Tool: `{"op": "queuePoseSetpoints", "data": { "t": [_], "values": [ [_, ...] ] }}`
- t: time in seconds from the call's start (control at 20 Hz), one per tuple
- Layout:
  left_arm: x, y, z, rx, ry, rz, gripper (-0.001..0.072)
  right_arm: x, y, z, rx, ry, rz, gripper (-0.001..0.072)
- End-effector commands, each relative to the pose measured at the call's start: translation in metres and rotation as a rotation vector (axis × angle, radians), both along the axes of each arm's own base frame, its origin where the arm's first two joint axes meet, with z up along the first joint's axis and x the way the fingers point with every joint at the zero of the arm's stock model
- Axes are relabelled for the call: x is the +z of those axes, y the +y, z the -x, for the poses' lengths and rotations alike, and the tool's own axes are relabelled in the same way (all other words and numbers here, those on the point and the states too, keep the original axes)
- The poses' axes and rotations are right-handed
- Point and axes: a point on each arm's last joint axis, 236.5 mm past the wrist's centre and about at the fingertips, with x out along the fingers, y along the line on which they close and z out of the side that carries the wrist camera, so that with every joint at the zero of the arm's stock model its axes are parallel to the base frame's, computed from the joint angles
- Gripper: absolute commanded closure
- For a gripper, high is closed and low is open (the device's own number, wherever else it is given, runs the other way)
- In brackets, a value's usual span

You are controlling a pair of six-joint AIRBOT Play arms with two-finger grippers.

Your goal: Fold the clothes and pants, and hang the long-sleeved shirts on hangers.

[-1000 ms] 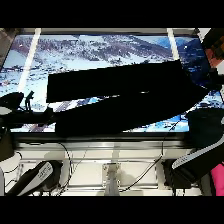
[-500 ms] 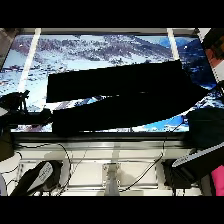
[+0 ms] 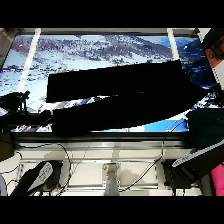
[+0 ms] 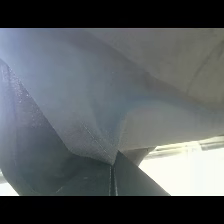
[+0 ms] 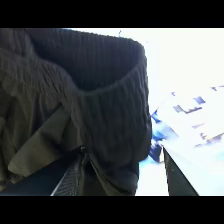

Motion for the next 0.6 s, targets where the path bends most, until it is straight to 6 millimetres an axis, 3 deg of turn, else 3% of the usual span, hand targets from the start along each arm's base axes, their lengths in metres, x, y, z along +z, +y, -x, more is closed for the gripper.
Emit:
{"op": "queuePoseSetpoints", "data": {
  "t": [0.0, 0.1, 0.15, 0.2, 0.25, 0.4, 0.45, 0.55],
  "values": [
    [0.000, 0.000, 0.001, -0.003, 0.003, 0.001, 0.0702, -0.014, 0.013, -0.011, 0.011, -0.013, -0.045, 0.0151],
    [0.000, 0.000, 0.001, -0.003, 0.003, 0.001, 0.0701, -0.019, 0.022, -0.016, 0.034, -0.007, -0.051, 0.0173],
    [0.000, 0.000, 0.001, -0.003, 0.003, 0.001, 0.0701, -0.019, 0.025, -0.018, 0.055, -0.016, -0.047, 0.0245],
    [0.000, 0.000, 0.001, -0.003, 0.003, 0.001, 0.0701, -0.016, 0.028, -0.018, 0.063, -0.020, -0.054, 0.0486],
    [0.000, 0.000, 0.001, -0.003, 0.003, 0.001, 0.0701, -0.015, 0.028, -0.019, 0.062, -0.024, -0.054, 0.0612],
    [0.000, 0.001, -0.001, 0.001, -0.003, -0.004, 0.0701, -0.008, 0.032, -0.024, 0.058, -0.052, -0.073, 0.0613],
    [0.000, 0.002, -0.003, 0.008, -0.011, -0.009, 0.0701, -0.006, 0.035, -0.025, 0.063, -0.057, -0.085, 0.0684],
    [0.000, 0.007, -0.010, 0.028, -0.035, -0.028, 0.0701, 0.003, 0.042, -0.022, 0.099, -0.070, -0.104, 0.0695]
  ]
}}
